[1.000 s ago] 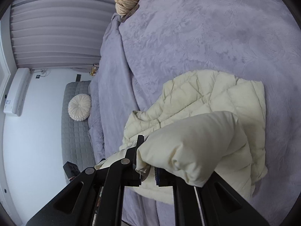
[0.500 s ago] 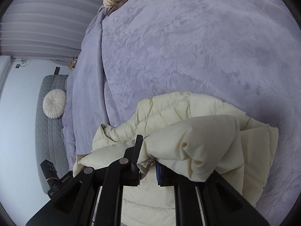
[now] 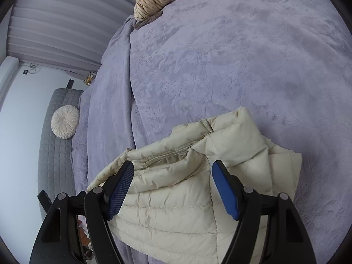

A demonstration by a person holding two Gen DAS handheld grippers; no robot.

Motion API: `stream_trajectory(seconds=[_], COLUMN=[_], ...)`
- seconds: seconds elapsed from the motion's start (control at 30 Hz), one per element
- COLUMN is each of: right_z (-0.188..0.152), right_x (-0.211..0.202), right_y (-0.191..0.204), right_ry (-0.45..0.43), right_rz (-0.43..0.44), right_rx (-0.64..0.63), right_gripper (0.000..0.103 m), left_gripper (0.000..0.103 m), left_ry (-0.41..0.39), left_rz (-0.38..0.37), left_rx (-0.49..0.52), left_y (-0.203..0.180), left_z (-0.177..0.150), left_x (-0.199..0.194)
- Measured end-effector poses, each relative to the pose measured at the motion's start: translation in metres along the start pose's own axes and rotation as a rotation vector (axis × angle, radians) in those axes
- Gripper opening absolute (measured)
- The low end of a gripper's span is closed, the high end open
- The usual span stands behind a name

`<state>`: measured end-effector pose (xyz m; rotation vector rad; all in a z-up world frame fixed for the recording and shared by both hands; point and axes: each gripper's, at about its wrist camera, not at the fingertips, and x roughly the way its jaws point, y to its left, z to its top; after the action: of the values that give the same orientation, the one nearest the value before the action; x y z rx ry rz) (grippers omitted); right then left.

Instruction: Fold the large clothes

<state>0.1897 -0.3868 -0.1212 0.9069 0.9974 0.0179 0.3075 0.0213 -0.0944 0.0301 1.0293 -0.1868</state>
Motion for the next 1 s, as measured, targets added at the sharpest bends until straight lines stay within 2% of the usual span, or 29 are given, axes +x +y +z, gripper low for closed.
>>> stream_trajectory(seconds=[0.1,0.17,0.2,0.3,0.4,0.53,0.6,0.63,0.67,0.7,0.73,0.77,0.87,0.97,1.0], right_z=[-0.008,-0.013,-0.015,-0.019,-0.022,-0.02,-0.017,-0.016,-0.016,-0.015,-0.015,-0.015,-0.014,-0.011,-0.011], right_x=[-0.018,-0.024,-0.023,-0.012,0.01,0.046,0.061,0.067,0.074,0.078,0.081,0.083,0.079,0.067,0.061], right_y=[-0.001,-0.004,-0.004,-0.004,0.0,-0.006,-0.019,-0.027,-0.036,-0.043,-0.049,-0.054,-0.063,-0.062,-0.061], right_ry=[-0.024,-0.023,-0.009,0.029,0.056,0.066,0.059,0.057,0.056,0.053,0.046,0.044,0.037,0.025,0.02], right_rz=[-0.023,-0.03,-0.043,-0.06,-0.074,-0.095,-0.099,-0.102,-0.1,-0.101,-0.108,-0.105,-0.076,-0.107,-0.114], right_rx=[-0.007,-0.012,-0.015,-0.042,-0.065,-0.075,-0.051,-0.032,-0.01,0.008,0.02,0.032,0.061,0.058,0.064], right_gripper=[0.075,0.05,0.032,0.03,0.03,0.03,0.029,0.025,0.025,0.019,0.008,0.007,0.006,0.006,0.01], left_gripper=[0.103,0.102,0.102,0.103,0.103,0.103,0.103,0.103,0.103,0.103,0.103,0.103,0.103,0.103,0.103], left_ry=[-0.031,-0.031,-0.022,0.009,0.044,0.118,0.155,0.164,0.169,0.171,0.17,0.167,0.165,0.162,0.158], left_rz=[-0.064,-0.099,-0.108,-0.098,-0.07,0.005,0.015,0.013,0.005,-0.001,-0.002,0.0,0.002,0.013,0.017], left_rx=[0.015,0.044,0.069,0.117,0.12,0.067,0.025,0.012,0.002,-0.005,-0.006,-0.004,0.003,-0.005,-0.008], left_y=[-0.009,-0.02,-0.027,-0.048,-0.06,-0.053,-0.042,-0.039,-0.036,-0.034,-0.033,-0.033,-0.031,-0.022,-0.017], left_z=[-0.005,-0.007,-0.007,-0.007,-0.007,-0.009,-0.013,-0.016,-0.018,-0.019,-0.019,-0.018,-0.016,-0.012,-0.011], left_x=[-0.018,-0.022,-0.019,0.003,0.041,0.098,0.119,0.127,0.132,0.135,0.136,0.136,0.133,0.123,0.118])
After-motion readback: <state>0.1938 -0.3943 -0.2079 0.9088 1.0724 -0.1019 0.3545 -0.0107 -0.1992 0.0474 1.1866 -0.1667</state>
